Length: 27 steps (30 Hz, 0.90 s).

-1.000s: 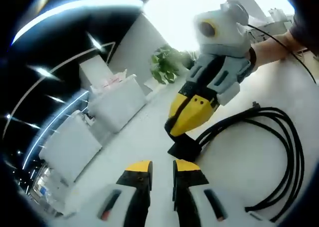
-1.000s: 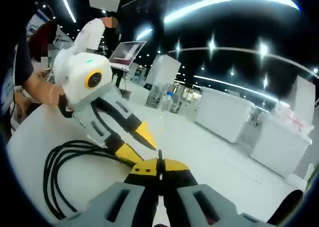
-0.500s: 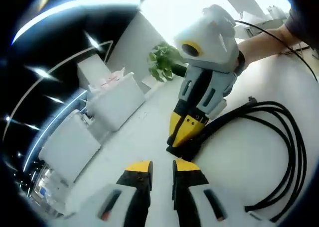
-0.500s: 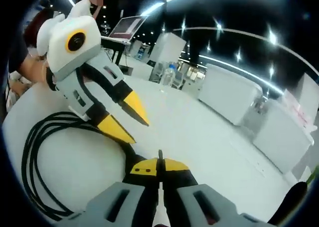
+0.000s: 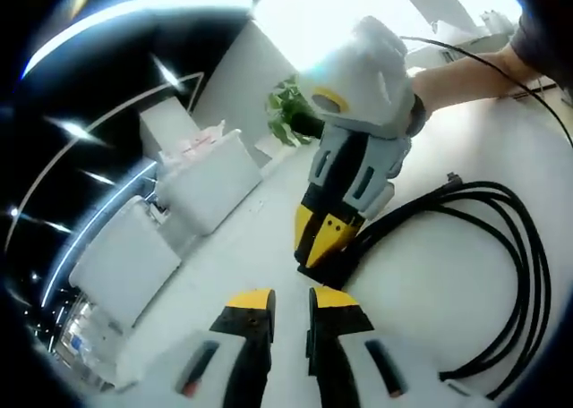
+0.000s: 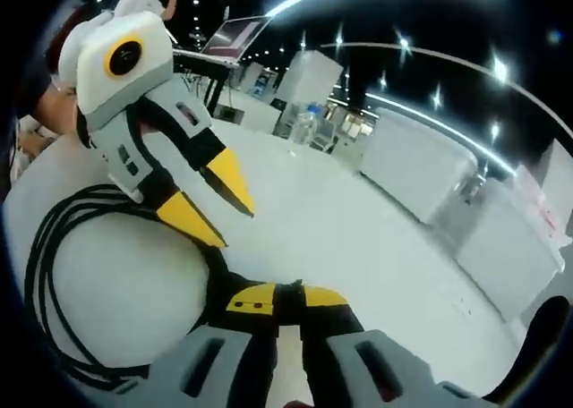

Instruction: Coil the Type-C to USB data cable on the desktop and secure it with Velcro straps.

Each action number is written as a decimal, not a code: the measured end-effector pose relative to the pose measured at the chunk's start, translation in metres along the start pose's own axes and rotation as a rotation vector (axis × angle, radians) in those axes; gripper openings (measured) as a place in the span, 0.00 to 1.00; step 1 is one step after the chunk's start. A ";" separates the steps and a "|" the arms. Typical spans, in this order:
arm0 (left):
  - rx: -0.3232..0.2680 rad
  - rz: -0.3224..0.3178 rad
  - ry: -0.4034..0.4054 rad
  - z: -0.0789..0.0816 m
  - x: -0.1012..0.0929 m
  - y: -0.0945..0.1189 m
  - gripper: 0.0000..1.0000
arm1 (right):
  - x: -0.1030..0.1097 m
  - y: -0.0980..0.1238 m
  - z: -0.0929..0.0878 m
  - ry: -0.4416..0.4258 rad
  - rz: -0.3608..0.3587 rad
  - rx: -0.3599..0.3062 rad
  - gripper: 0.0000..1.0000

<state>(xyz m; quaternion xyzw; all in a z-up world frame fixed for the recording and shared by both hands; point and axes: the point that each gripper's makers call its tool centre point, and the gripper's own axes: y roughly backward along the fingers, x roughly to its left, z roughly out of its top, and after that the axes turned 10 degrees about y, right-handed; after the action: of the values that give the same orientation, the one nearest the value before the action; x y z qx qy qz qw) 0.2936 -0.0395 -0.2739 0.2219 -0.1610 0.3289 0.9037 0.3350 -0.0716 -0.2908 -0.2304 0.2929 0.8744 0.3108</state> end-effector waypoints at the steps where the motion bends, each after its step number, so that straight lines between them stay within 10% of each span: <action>1: -0.001 0.000 0.000 0.000 0.000 0.000 0.16 | -0.004 0.001 -0.002 -0.010 -0.019 -0.007 0.13; 7: -0.002 0.007 -0.014 0.001 0.000 0.000 0.16 | -0.029 0.013 -0.011 -0.002 -0.139 -0.009 0.14; 12: -0.003 0.015 -0.020 0.002 -0.001 0.000 0.16 | -0.027 0.034 0.021 -0.244 -0.118 -0.218 0.09; 16: -0.008 0.015 -0.003 0.002 -0.001 0.000 0.16 | -0.020 0.017 0.000 -0.144 -0.104 -0.092 0.09; 27: -0.010 0.011 0.014 0.002 -0.001 -0.001 0.16 | -0.013 -0.006 -0.010 -0.177 -0.092 -0.038 0.03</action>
<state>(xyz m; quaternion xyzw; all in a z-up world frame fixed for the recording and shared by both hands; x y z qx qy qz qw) 0.2932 -0.0421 -0.2730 0.2142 -0.1576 0.3348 0.9040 0.3507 -0.0795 -0.2930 -0.1712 0.2368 0.8816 0.3708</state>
